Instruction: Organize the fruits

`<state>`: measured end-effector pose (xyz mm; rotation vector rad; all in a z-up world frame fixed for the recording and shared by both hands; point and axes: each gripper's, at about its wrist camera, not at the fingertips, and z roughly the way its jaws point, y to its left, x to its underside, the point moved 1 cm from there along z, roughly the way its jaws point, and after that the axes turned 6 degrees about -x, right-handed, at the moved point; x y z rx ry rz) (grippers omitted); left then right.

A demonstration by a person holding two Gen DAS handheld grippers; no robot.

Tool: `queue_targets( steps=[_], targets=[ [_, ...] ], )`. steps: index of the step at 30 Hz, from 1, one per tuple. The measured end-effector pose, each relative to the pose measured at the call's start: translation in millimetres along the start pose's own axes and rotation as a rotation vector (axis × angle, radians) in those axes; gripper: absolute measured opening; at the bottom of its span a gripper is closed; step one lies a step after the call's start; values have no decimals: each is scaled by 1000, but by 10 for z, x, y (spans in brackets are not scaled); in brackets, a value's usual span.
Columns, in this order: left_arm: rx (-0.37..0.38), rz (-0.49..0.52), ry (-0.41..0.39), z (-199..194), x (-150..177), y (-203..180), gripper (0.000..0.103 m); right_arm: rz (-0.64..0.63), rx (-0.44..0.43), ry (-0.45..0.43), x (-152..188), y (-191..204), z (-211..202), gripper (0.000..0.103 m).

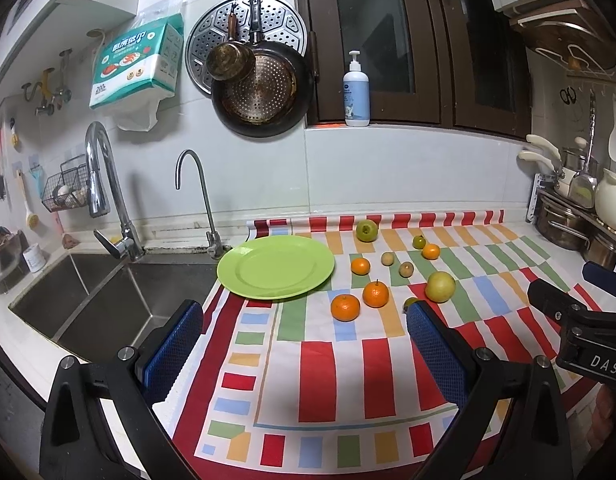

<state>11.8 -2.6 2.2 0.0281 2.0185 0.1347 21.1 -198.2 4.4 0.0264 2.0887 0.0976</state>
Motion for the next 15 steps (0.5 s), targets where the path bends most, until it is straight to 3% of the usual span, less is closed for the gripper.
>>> queue_targets(
  steps=[15],
  targets=[
    [7,-11,-10,-41,18,21,103,-11,-2,-10,-21,33,-48,103]
  ],
)
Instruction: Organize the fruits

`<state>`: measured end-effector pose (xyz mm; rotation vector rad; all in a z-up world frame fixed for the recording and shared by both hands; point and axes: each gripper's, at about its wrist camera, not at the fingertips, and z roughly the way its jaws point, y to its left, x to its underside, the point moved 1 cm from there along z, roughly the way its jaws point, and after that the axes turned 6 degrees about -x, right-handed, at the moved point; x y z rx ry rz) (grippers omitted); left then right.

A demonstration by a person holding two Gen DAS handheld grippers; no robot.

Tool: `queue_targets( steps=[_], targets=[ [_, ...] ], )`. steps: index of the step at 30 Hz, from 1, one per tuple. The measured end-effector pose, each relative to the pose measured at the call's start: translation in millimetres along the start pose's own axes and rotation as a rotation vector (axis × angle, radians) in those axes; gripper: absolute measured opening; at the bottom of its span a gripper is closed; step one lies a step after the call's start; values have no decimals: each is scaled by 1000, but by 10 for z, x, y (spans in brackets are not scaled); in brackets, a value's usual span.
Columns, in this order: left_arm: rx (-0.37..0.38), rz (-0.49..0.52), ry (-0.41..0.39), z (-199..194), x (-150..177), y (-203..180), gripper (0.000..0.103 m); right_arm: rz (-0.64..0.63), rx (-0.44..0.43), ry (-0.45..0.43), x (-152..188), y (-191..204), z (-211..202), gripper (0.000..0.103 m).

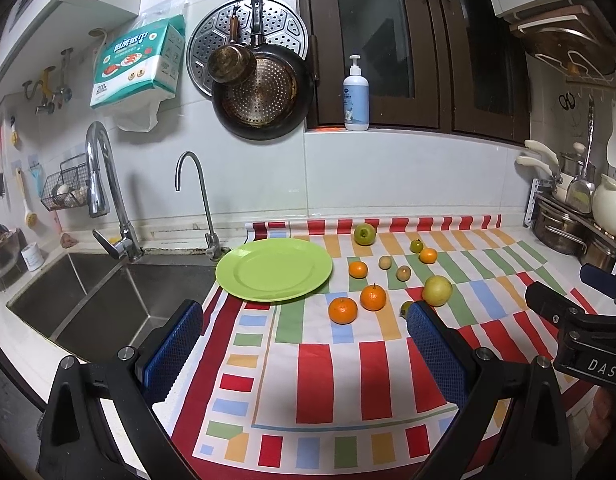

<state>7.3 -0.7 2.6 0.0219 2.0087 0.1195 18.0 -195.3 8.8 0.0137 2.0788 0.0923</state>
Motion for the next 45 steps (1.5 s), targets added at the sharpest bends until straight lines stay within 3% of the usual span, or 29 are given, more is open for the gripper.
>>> queue_targets(
  steps=[33,45],
  targets=[
    [20,-2,8,41,-12,49,103,-23,3,-9,-40,96,8,103],
    [58,36,23,334,-39,151,103,-25,14,19,-67,261,252,103]
  ],
)
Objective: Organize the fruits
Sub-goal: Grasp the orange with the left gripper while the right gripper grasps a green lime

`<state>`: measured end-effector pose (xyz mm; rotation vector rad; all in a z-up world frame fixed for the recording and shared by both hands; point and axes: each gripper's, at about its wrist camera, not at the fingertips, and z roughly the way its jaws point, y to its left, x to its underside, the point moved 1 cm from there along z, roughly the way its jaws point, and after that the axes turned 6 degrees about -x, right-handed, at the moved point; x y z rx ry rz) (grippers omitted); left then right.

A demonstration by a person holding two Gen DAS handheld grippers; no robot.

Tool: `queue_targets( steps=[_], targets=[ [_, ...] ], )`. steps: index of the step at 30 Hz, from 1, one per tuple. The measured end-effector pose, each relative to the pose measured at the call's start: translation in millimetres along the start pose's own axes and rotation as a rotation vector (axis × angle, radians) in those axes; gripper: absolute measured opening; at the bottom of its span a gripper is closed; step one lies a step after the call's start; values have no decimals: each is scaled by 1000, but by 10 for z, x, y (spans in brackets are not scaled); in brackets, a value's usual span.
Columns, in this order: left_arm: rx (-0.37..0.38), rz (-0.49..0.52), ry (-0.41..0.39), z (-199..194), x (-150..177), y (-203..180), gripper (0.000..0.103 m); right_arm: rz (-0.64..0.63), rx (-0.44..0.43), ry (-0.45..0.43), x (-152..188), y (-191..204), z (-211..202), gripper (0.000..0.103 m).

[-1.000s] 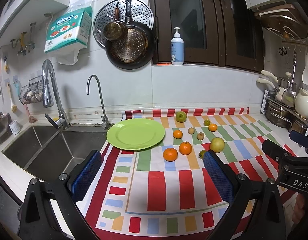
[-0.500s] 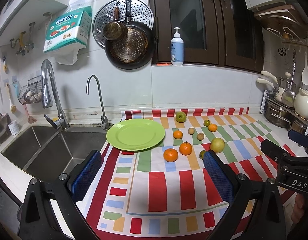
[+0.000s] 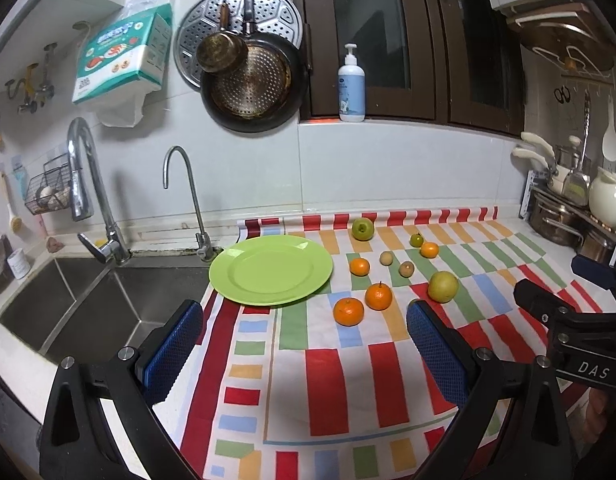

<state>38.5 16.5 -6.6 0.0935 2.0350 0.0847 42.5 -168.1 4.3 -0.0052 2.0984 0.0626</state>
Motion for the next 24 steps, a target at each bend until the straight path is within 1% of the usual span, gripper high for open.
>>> queue_targets(
  steps=[6,10,12,14,15,17,20,21,23,24],
  targets=[
    [56,94,2,285,34,70,103,5,16,50,51,134,297,103],
    [118,161,18,544,33,108,96,8,39,89,86,261,536,102],
    [150,182,32,676,23,120,92,12,53,103,98,320,646,97],
    [176,203,46,788,32,120,86,15,62,118,108,363,751,95],
    [191,209,53,844,41,121,85,18,68,123,112,372,794,92],
    [222,224,70,972,60,94,81,24,73,135,125,378,877,90],
    [239,235,95,1106,80,31,78,33,68,162,156,350,1004,84],
    [242,233,102,1176,92,-6,78,21,59,169,167,340,1055,81],
    [238,233,119,1266,109,-67,75,-6,41,185,183,318,1175,79],
    [240,232,145,1343,116,-116,74,-28,37,203,193,305,1250,75]
  ],
)
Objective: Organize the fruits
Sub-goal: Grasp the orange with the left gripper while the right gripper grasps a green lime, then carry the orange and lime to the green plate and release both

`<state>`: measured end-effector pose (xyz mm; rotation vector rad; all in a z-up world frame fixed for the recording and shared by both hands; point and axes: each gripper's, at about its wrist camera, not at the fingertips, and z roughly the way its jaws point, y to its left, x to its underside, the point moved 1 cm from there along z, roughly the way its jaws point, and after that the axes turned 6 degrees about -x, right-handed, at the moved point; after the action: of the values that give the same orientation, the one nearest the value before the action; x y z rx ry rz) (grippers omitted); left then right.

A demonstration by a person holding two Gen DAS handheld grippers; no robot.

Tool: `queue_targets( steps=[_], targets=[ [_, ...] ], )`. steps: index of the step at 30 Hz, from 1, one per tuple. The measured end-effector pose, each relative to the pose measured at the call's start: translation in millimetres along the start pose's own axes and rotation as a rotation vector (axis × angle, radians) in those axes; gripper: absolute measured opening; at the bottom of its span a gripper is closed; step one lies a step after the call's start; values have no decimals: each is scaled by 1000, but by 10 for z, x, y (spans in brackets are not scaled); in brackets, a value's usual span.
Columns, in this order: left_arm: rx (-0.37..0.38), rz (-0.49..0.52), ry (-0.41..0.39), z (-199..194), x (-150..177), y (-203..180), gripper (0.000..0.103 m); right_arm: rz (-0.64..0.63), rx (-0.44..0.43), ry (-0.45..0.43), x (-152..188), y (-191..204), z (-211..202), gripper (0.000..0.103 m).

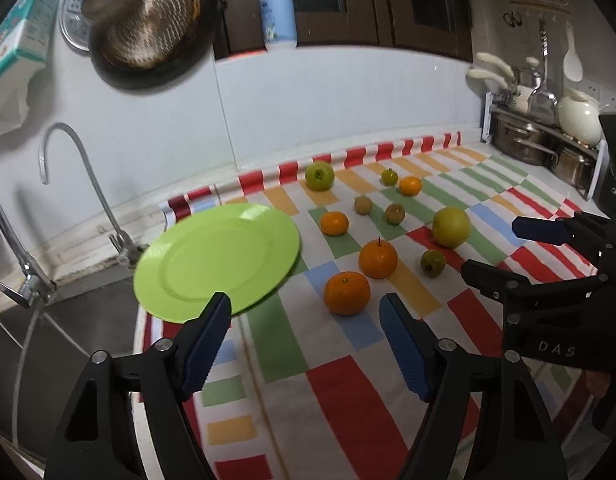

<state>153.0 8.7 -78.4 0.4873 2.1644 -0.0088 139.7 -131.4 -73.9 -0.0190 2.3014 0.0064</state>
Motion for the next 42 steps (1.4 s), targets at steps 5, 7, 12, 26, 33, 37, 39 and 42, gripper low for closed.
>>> queue_targets(
  steps=[5,7,12,26,33,37,39,42],
  targets=[
    [40,2,63,296,-27,-79,71,-15,-46,46,-37,-93,256,72],
    [46,2,87,423,-43,-98,70,-16,-65,65,-59,-135,370,68],
    [84,19,122,656,-35,-154,68,-18,-102,119,-67,-171,619,61],
    [173,25,182,1009,-68,-246,47,-11,-149,200,-66,-186,932,43],
    [164,11,185,1012,-67,-231,43,-16,-152,205,-60,-184,953,34],
    [144,-7,159,901,-99,-178,43,-14,-160,189,-86,-177,874,34],
    [130,-18,146,820,-134,-137,43,-16,-172,177,-125,-150,816,33],
    [113,-39,120,711,-192,-62,43,-14,-200,144,-217,-117,701,28]
  ],
)
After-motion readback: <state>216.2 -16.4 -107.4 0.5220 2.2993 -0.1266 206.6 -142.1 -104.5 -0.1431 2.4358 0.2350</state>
